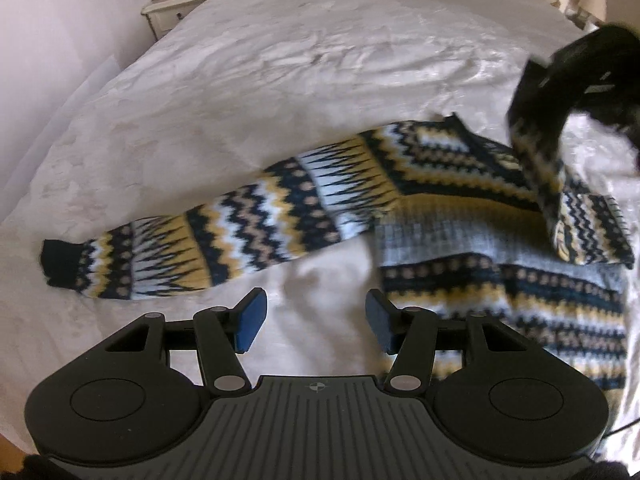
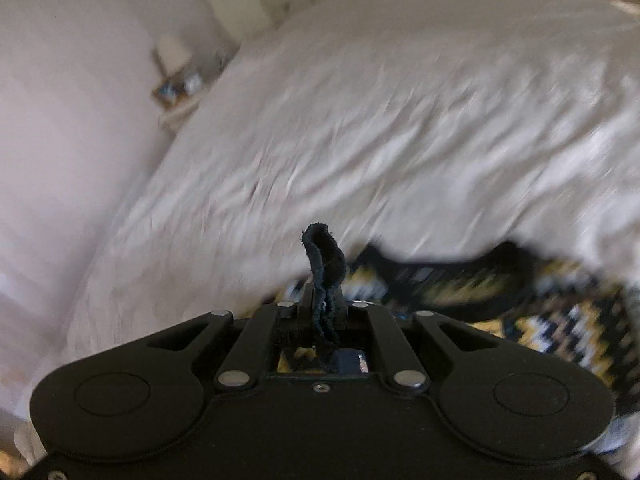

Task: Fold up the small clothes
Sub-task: 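Lift the cuff with the right tool and fold the sleeve across the sweater body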

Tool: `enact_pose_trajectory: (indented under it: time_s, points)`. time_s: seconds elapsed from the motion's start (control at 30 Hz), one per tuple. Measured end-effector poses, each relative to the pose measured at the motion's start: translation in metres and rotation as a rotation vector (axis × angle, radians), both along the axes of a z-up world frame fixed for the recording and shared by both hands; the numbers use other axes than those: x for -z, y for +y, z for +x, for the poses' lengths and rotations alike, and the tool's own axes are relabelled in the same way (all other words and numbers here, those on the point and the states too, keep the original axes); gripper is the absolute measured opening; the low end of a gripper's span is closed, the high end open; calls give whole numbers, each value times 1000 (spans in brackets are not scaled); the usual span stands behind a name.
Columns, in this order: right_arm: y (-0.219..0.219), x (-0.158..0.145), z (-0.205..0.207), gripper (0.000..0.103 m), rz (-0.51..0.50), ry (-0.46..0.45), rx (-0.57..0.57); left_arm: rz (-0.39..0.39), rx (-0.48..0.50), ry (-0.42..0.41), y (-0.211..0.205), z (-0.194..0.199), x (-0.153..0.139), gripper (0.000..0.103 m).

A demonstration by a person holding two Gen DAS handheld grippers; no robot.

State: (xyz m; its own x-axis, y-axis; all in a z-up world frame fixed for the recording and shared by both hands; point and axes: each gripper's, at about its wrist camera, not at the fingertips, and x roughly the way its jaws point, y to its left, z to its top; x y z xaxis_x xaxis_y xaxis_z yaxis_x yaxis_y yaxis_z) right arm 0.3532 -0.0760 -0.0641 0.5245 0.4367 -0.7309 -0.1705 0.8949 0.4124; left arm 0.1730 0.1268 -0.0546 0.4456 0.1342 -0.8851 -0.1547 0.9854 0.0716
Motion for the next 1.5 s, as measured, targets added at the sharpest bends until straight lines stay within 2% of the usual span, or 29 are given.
enact_pose_trajectory:
  time_s: [0.1,0.27,0.33,0.43,0.53,0.67,0.8,0.93,1.03,1.07,1.13,1.17,1.33,1.5]
  points:
    - [34,29,-6,10,-13,53,-29,7,-16,9,18,-2,2,54]
    - [72,48,-19,12,-24,96,-53,16,-21,25,33,0,8,54]
    - [82,54,-21,23,-28,106,-76,16,-19,26,33,2,9,54]
    - [87,63,-22,30,18,108,-106,6,-10,23,27,8,10,54]
    - [73,54,-26,32,63,93,-118,-7,4,13,18,17,11,54]
    - [25,36,-28,38,93,64,-60,-35,34,-20,-3,39,13,54]
    - [-47,26,-29,40,27,58,47,-81,73,-63,-30,69,20,54]
    - [-114,27,-27,52,-78,60,147,-203,111,-62,-56,99,40,54]
    - [-159,33,-25,54,-141,66,210,-281,133,-39,-75,117,63,54]
    - [-172,36,-25,57,-155,68,226,-282,151,-32,-82,121,70,54]
    - [-197,43,-23,71,-174,76,253,-261,188,0,-96,126,85,54]
    - [-207,48,-22,73,-180,78,260,-246,199,17,-102,128,94,54]
    - [-237,71,-8,74,-189,109,239,-188,210,82,-115,127,130,55]
    - [-253,97,14,74,-116,150,220,-210,217,56,-110,126,143,61]
